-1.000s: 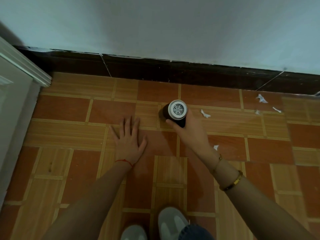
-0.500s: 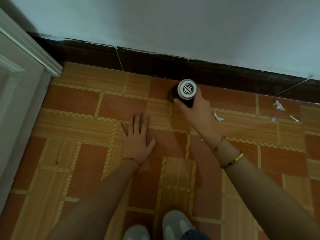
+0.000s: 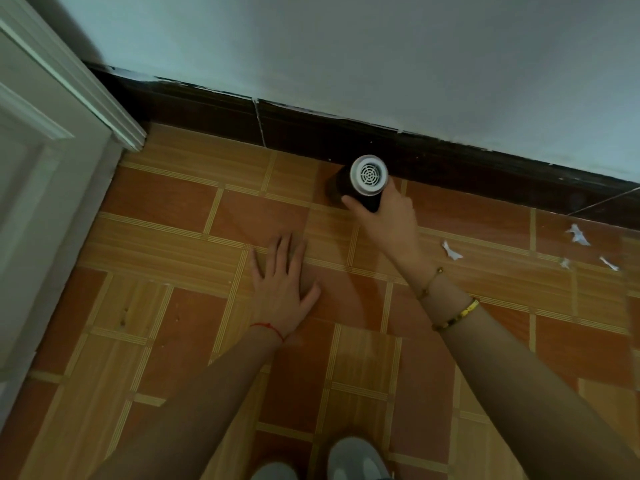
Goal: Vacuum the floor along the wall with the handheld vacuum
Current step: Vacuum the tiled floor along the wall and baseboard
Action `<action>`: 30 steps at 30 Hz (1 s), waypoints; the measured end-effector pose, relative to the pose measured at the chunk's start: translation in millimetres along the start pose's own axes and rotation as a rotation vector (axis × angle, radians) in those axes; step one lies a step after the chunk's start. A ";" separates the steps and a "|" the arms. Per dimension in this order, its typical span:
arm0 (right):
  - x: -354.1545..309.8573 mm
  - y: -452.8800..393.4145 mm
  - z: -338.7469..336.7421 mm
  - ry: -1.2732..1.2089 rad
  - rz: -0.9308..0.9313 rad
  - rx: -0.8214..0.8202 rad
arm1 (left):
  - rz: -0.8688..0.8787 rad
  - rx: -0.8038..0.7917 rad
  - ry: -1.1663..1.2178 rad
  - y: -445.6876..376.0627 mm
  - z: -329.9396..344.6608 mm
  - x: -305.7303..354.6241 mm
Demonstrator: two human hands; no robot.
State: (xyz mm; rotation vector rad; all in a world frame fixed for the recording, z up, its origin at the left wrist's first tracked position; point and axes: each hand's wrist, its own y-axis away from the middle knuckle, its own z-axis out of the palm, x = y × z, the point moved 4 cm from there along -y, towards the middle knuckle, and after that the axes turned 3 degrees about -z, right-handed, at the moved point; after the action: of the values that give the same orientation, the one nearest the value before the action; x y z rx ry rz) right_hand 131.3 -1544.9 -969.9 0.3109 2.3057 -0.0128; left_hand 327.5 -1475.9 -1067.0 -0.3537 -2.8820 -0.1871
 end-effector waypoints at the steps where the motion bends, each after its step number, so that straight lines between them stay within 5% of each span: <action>1: -0.9 -4.0 -0.6 0.013 0.004 0.009 | -0.017 0.005 0.007 0.3 -2.6 -4.6; 14: -72.2 -2.8 81.8 0.077 -0.236 -0.332 | -0.273 0.081 0.010 16.5 -24.7 -90.9; 24: -62.1 -24.7 66.1 -0.028 -0.089 -0.099 | -0.284 0.088 -0.028 17.0 -26.5 -92.7; 30: -80.7 -15.5 91.4 -0.078 -0.142 -0.262 | -0.289 0.087 -0.040 17.1 -25.5 -93.7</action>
State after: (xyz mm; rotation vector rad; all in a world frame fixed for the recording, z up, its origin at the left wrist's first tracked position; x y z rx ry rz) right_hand 246.5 -1587.3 -975.7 0.0124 2.2156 0.2004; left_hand 425.7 -1484.2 -1063.5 0.0770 -2.9572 -0.1034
